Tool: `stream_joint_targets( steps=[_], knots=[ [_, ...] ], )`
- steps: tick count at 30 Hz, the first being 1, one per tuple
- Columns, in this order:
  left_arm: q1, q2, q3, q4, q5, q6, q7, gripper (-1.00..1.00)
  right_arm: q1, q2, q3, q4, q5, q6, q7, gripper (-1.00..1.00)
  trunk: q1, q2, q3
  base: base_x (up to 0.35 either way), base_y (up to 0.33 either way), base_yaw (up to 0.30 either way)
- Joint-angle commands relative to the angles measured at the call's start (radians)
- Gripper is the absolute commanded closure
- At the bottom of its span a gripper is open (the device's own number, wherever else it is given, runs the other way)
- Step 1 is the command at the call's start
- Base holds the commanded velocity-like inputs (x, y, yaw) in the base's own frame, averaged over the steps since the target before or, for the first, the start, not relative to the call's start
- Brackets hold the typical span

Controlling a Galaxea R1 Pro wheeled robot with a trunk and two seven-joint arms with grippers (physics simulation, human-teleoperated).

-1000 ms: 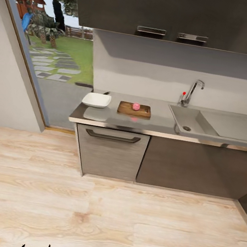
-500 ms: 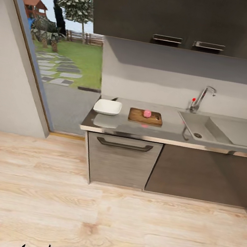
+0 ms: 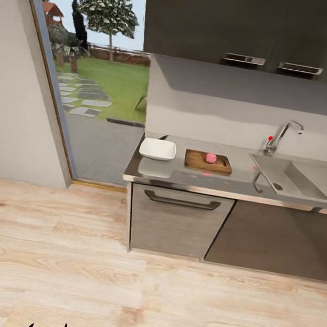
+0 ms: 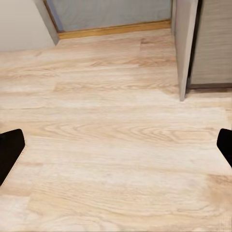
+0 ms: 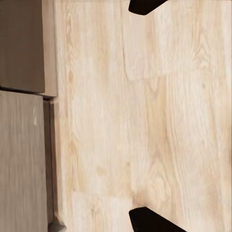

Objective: In the kitchen, take the Vidalia onion out of the sink, dice it on the chopping board with the paring knife, put the diced onion into the bowl on the countertop, then place both the paring knife and the chopping board into the sink.

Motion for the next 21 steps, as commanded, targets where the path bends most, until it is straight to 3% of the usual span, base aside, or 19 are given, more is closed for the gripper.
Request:
stream_joint_targets(
  steps=[1,21],
  knots=[
    [-0.001,-0.001,-0.009,0.003,0.004,-0.004,0.004,-1.0,-0.001,-0.001,0.008,0.0,-0.011,-0.003,0.001,-1.0,0.0,-0.001,-0.001,0.095,0.292,0.0],
    [-0.001,-0.001,-0.008,0.003,0.004,-0.004,0.004,-1.0,-0.001,0.001,0.008,0.0,-0.011,-0.003,-0.013,-1.0,0.0,-0.001,-0.001,0.094,0.292,0.0]
  ],
)
